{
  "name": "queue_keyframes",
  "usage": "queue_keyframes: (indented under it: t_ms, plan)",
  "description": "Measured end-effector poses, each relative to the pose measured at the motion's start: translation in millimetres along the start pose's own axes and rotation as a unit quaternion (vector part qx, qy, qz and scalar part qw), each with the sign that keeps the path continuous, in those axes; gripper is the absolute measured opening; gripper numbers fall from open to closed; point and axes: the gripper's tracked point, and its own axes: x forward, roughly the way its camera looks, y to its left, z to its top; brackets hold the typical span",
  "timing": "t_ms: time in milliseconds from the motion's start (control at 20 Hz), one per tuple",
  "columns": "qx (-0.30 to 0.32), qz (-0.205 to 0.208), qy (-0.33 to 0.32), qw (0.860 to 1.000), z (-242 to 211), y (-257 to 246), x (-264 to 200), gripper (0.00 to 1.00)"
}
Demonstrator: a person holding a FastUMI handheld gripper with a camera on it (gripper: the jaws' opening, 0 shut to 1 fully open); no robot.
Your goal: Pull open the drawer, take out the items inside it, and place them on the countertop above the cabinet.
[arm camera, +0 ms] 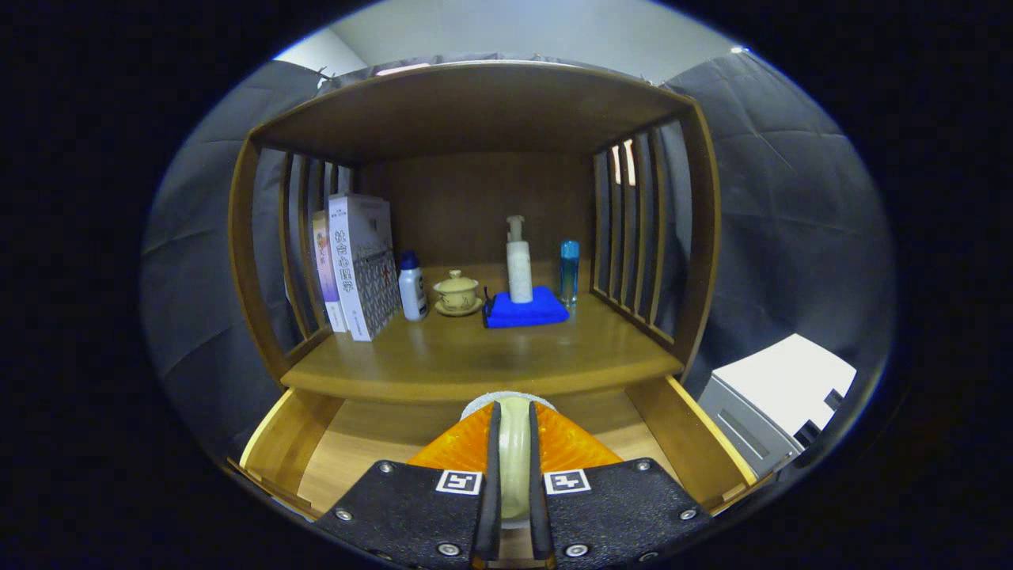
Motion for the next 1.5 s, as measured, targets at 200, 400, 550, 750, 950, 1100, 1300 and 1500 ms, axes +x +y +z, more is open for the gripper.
queue_keyframes:
  t_ms: [200, 400, 550, 750, 950, 1100, 1300, 1500]
  plan:
    - [-0.020, 0.001, -0.021, 1.000, 32.0, 10.6, 22.5, 0.15]
    - [-0.041, 0.001, -0.021, 0.999, 54.0, 14.3, 61.0, 0.15]
    - [-0.046, 0.004, -0.027, 0.999, 66.9, 15.9, 88.2, 0.15]
    - [-0.059, -0.001, -0.017, 0.998, 71.2, 11.8, 125.8, 0.16]
    - [-0.072, 0.002, 0.011, 0.997, 51.4, 12.6, 158.1, 0.19]
    - [-0.095, 0.004, -0.007, 0.995, 53.5, 7.3, 162.4, 0.46]
    - [-0.057, 0.017, -0.072, 0.996, 82.5, 2.4, 120.6, 0.96]
    - [-0.015, 0.012, -0.142, 0.990, 109.3, -12.6, 51.5, 0.95]
